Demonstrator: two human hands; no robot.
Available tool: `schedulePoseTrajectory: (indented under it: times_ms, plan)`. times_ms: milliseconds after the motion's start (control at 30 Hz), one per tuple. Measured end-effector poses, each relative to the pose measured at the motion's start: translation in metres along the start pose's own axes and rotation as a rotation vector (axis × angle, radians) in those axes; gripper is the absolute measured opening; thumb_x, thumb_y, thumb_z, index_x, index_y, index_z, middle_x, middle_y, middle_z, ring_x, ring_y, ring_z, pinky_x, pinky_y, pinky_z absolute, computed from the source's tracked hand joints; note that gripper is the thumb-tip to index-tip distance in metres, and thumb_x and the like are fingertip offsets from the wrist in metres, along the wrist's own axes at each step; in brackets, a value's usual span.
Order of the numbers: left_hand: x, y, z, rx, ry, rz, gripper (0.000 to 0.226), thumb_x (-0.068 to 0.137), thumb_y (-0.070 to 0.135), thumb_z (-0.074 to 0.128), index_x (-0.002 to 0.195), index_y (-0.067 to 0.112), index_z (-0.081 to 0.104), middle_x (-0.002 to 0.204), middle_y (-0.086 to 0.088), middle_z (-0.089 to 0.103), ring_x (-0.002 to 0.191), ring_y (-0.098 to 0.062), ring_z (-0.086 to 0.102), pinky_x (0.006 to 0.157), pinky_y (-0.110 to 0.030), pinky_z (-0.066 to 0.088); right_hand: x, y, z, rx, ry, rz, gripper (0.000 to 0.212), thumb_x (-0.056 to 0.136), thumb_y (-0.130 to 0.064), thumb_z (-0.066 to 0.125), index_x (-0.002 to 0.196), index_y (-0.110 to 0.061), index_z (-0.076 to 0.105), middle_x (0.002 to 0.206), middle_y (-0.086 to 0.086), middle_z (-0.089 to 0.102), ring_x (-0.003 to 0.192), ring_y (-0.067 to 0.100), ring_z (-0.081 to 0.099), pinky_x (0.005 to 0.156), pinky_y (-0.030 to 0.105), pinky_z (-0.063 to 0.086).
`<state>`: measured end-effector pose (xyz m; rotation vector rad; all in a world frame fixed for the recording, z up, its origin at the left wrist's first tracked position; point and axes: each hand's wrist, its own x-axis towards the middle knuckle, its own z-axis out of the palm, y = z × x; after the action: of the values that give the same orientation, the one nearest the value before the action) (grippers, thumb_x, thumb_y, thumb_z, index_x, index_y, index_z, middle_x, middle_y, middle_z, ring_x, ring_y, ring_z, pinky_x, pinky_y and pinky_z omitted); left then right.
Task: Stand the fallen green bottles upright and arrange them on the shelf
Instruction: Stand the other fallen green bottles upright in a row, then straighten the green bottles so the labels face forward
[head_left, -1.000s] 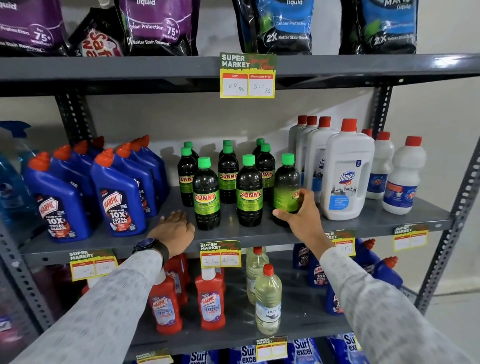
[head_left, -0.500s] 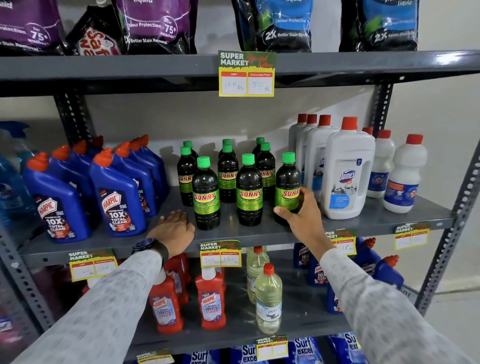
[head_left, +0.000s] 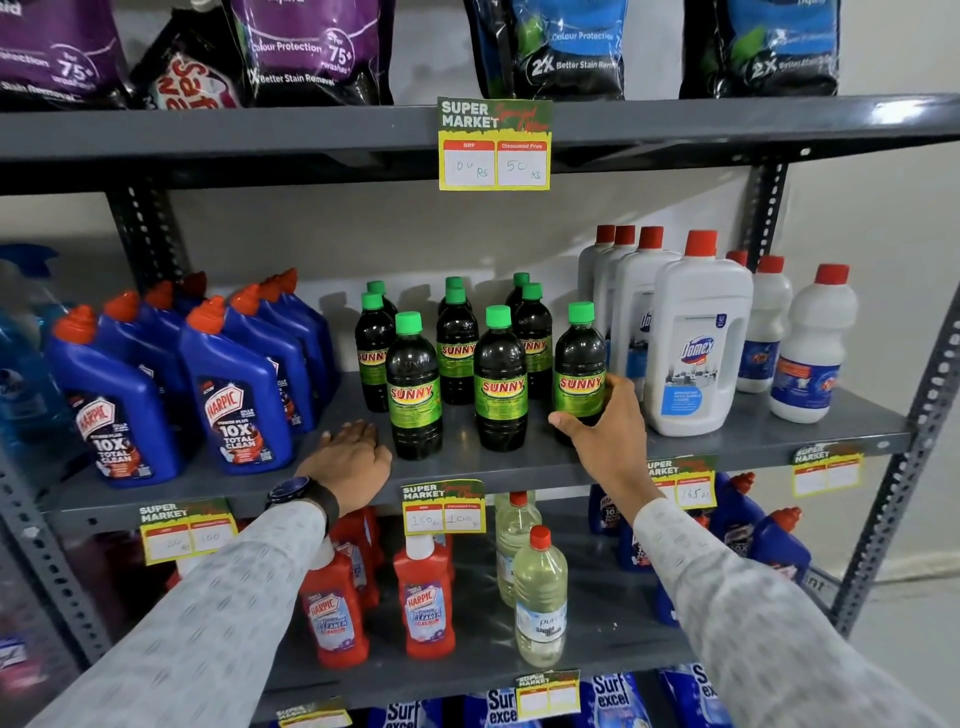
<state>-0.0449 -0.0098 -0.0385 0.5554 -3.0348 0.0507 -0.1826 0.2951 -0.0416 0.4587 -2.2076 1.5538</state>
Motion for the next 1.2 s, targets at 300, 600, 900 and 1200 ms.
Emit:
schedulePoseTrajectory:
  times_ms: [300, 600, 900, 1200]
  plan:
    - [-0.016, 0.004, -0.002, -0.291, 0.195, -0.022, 0.06, 0.103, 0.037, 0.03, 0.157, 0.012, 0.028, 0.164, -0.012, 0.031, 0.15, -0.027, 0.032, 0.121, -0.044, 0.027, -0.026, -0.002, 0.001, -0.021, 0.091, -0.001, 0.085, 0.082, -0.036, 0.086, 0.15, -0.019, 0.038, 0.145, 0.005, 0.047, 0.138, 0.023, 0.04, 0.115, 0.041, 0.036]
    - [-0.018, 0.019, -0.016, -1.179, 0.228, 0.024, 0.104, 0.07, 0.048, 0.083, 0.156, 0.031, 0.028, 0.148, 0.009, 0.051, 0.132, -0.009, 0.051, 0.115, -0.039, 0.038, -0.043, -0.038, 0.036, -0.084, -0.161, -0.054, 0.081, 0.085, -0.034, 0.084, 0.153, -0.018, 0.042, 0.144, 0.001, 0.058, 0.134, 0.021, 0.054, 0.11, 0.047, 0.048]
    - [-0.008, 0.024, -0.017, -1.174, 0.264, 0.078, 0.073, 0.07, 0.025, 0.089, 0.135, 0.023, 0.056, 0.125, 0.004, 0.068, 0.114, -0.01, 0.064, 0.101, -0.032, 0.05, -0.03, -0.049, 0.053, -0.085, -0.172, 0.002, 0.073, 0.081, -0.023, 0.088, 0.143, -0.011, 0.049, 0.126, 0.003, 0.069, 0.118, 0.024, 0.063, 0.098, 0.036, 0.05]
    - [-0.017, -0.009, -0.014, -1.141, 0.301, 0.087, 0.069, 0.071, 0.026, 0.089, 0.133, 0.022, 0.058, 0.12, 0.007, 0.069, 0.112, -0.005, 0.064, 0.098, -0.026, 0.049, -0.04, -0.062, 0.073, -0.064, -0.249, -0.022, 0.079, 0.081, -0.028, 0.088, 0.147, -0.014, 0.047, 0.132, 0.003, 0.069, 0.122, 0.022, 0.063, 0.099, 0.036, 0.052]
